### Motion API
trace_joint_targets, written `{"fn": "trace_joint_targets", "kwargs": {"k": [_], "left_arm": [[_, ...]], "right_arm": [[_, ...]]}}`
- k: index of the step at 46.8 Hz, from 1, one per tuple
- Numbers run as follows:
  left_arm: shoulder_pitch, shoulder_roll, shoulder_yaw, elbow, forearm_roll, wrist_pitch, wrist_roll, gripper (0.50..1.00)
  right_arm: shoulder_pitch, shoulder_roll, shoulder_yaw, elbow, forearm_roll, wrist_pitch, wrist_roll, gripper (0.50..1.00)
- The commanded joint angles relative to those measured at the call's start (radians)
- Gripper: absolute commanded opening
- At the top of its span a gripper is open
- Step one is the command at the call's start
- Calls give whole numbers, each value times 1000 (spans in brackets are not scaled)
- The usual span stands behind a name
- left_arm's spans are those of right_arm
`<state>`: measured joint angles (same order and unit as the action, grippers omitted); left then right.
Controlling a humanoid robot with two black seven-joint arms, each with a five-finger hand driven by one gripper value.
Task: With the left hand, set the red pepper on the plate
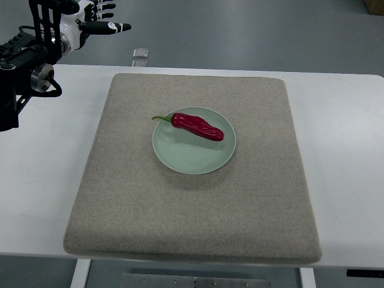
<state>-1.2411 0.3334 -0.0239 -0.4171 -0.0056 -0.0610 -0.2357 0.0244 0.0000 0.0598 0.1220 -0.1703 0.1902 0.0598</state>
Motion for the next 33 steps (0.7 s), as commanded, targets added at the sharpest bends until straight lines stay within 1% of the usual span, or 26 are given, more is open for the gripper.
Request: {"fn": "trace_joint_targets", "kwargs": {"k": [1, 9, 16, 18, 24, 28, 33], "left_arm": [[2, -17, -2, 24, -91, 19, 3, 917], [14, -47, -2, 35, -232, 89, 13, 917], [29, -65, -59, 34, -267, 104, 99, 919], [35, -67, -82, 35, -274, 99, 104, 921], [43, -74, -119, 37, -300, 66, 102, 930], [69, -93, -131, 58, -358, -3, 95, 932], [92, -103, -143, 86, -471, -103, 69, 936]], "right_arm": [[0, 0, 0, 1, 0, 0, 0, 932], [0, 0, 0, 1, 0, 0, 0, 932], [0, 0, 0, 1, 0, 0, 0, 932], [0, 0, 0, -1, 0, 0, 0, 932], [0, 0, 0, 1, 0, 0, 0, 932], [0, 0, 0, 1, 0, 0, 0, 932], [0, 0, 0, 1, 0, 0, 0, 932]]}}
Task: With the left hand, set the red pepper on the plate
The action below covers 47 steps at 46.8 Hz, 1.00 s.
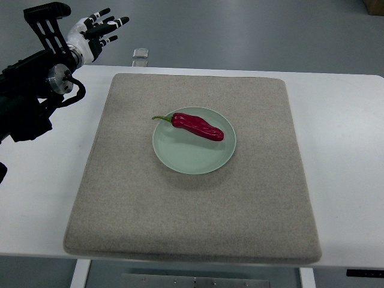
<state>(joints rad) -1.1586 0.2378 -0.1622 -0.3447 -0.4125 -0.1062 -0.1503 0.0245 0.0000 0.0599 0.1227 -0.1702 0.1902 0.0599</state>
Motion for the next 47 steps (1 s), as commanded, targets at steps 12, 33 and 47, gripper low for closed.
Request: {"fn": "trace_joint_targets", "kwargs": {"k": [12, 33, 47], "left_arm": [[20, -14, -8, 55, -180, -257, -68, 962], [37, -28, -45, 62, -195, -151, -69, 960], [51, -41, -48, 64, -178, -150, -71, 994]], "right_arm": [[0, 0, 0, 0, 0, 0, 0, 932], [0, 0, 0, -1, 0, 0, 0, 932], [0, 0, 0, 0, 0, 0, 0, 932]]}}
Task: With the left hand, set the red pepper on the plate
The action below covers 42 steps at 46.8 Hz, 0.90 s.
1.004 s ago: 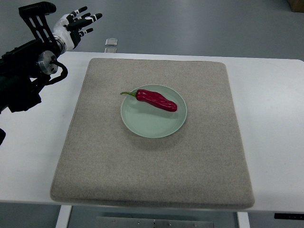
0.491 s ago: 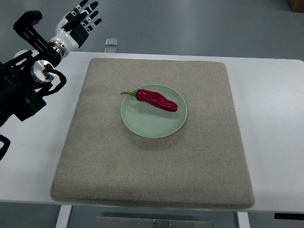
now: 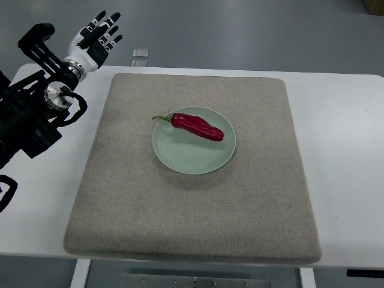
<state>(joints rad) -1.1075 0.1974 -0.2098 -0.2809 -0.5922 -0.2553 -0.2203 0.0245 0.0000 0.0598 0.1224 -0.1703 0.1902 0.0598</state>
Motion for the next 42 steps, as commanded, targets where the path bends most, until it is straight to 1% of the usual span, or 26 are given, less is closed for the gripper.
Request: {"fn": "trace_joint_targets", "kwargs": {"k": [1, 19, 27, 30, 35, 42], "left_arm": [[2, 0, 0, 0, 2, -2, -1, 994], [2, -19, 0, -3, 3, -7, -1, 996], [0, -21, -2, -1, 2, 4, -1, 996], [2, -21, 0, 0, 2, 4, -1, 996], [5, -19, -2, 0, 2, 4, -1, 994], [6, -18, -5, 2, 2, 5, -1, 996]], "right_arm": [[0, 0, 0, -1, 0, 0, 0, 932], [0, 0, 0, 0, 0, 0, 0, 932], [0, 0, 0, 0, 0, 0, 0, 932], [-1, 0, 0, 19, -5, 14, 0, 932], [-1, 0, 0, 54, -5, 15, 0, 932], [-11, 0, -3, 65, -11, 17, 5, 932]]}}
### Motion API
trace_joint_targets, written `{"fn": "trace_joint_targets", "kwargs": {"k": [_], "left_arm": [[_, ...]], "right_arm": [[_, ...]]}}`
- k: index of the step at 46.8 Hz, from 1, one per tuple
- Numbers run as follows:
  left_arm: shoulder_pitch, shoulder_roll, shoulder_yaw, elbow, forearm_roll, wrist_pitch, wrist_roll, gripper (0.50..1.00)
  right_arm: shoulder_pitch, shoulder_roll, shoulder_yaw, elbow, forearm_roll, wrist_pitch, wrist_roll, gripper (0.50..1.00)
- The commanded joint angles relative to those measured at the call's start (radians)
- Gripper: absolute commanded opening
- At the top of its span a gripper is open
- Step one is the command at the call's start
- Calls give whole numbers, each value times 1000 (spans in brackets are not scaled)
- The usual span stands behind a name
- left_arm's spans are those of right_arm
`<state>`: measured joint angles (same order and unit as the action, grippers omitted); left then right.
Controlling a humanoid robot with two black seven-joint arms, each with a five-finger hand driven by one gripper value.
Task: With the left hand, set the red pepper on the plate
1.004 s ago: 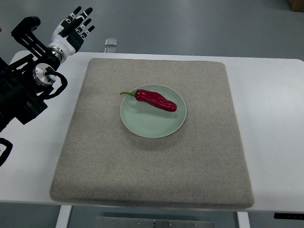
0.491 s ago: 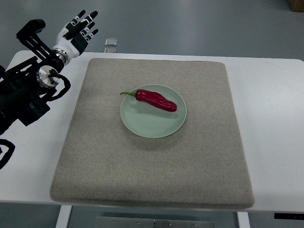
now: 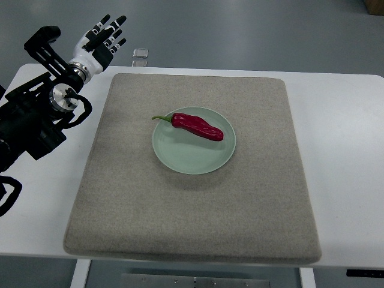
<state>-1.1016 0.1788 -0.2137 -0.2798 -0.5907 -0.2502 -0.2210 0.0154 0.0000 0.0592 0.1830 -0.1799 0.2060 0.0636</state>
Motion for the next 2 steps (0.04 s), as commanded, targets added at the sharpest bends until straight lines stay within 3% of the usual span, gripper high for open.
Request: {"fn": "trace_joint_targets", "kwargs": {"k": [1, 2], "left_arm": [[2, 2, -1, 1, 0, 0, 0, 996], [3, 4, -1, 1, 0, 2, 0, 996]], "right_arm": [[-2, 0, -2, 7, -1, 3, 1, 932], [-2, 0, -1, 10, -1, 3, 1, 932]]}}
